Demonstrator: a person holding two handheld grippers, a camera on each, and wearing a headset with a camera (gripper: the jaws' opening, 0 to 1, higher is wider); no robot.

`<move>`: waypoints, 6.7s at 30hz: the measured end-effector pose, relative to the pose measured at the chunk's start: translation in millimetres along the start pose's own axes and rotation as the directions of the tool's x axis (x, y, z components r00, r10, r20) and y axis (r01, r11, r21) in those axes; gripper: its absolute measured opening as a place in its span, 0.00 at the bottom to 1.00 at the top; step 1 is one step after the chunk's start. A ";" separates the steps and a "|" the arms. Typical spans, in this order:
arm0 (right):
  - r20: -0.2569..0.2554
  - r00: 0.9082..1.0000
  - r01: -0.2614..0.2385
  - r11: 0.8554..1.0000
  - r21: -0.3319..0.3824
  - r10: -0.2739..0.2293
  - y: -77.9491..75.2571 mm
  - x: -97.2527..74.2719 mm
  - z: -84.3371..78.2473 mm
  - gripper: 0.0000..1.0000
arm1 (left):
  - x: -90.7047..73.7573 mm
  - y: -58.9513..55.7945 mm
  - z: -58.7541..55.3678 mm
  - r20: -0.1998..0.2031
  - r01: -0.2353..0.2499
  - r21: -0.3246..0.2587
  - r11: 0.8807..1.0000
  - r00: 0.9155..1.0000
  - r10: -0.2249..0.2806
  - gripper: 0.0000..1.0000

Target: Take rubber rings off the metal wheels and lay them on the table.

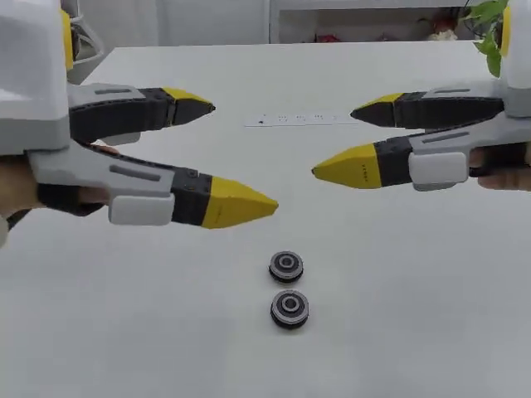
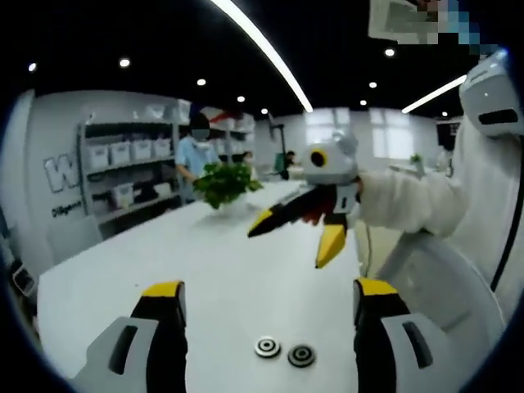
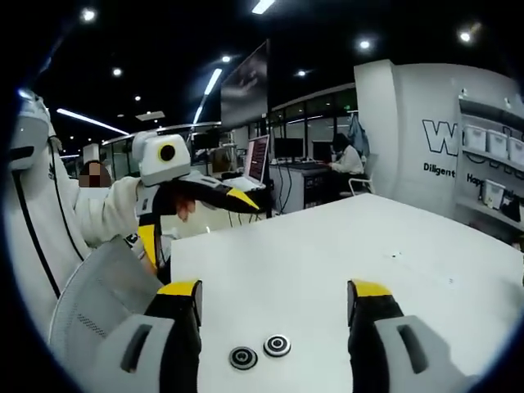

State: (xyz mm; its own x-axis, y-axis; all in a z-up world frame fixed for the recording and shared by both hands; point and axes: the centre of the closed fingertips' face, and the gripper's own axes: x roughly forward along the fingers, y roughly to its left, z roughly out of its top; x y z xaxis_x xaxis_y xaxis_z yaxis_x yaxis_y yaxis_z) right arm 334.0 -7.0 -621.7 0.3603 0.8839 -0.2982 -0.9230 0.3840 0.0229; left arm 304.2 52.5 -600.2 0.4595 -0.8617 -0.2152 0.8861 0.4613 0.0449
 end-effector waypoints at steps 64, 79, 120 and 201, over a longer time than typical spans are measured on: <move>-0.318 0.916 -0.254 0.967 0.005 0.243 51.8 42.9 -172.3 0.28 | 66.5 -52.3 -165.0 -0.270 0.191 -0.016 0.981 0.944 -0.188 0.27; -0.344 0.910 -0.245 0.970 0.006 0.232 53.5 48.4 -180.6 0.23 | 69.7 -52.1 -178.5 -0.303 0.204 0.019 0.979 0.934 -0.189 0.15; -0.390 0.896 -0.251 0.967 -0.045 0.215 53.4 48.3 -184.8 0.16 | 68.4 -50.0 -178.2 -0.259 0.187 0.004 0.982 0.949 -0.179 0.14; -0.335 0.918 0.006 0.838 0.545 0.211 48.6 42.6 -168.4 0.00 | 68.5 -53.6 -178.1 -0.253 0.200 0.028 0.979 0.949 -0.187 0.14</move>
State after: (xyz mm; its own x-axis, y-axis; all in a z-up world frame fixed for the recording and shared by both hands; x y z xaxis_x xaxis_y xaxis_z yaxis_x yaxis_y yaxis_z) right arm 281.8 4.4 -794.0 0.0905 0.8031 -0.5890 -0.6978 0.4730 0.5378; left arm 277.4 6.3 -791.0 0.2553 -0.8509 -0.4591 0.9615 0.2733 0.0282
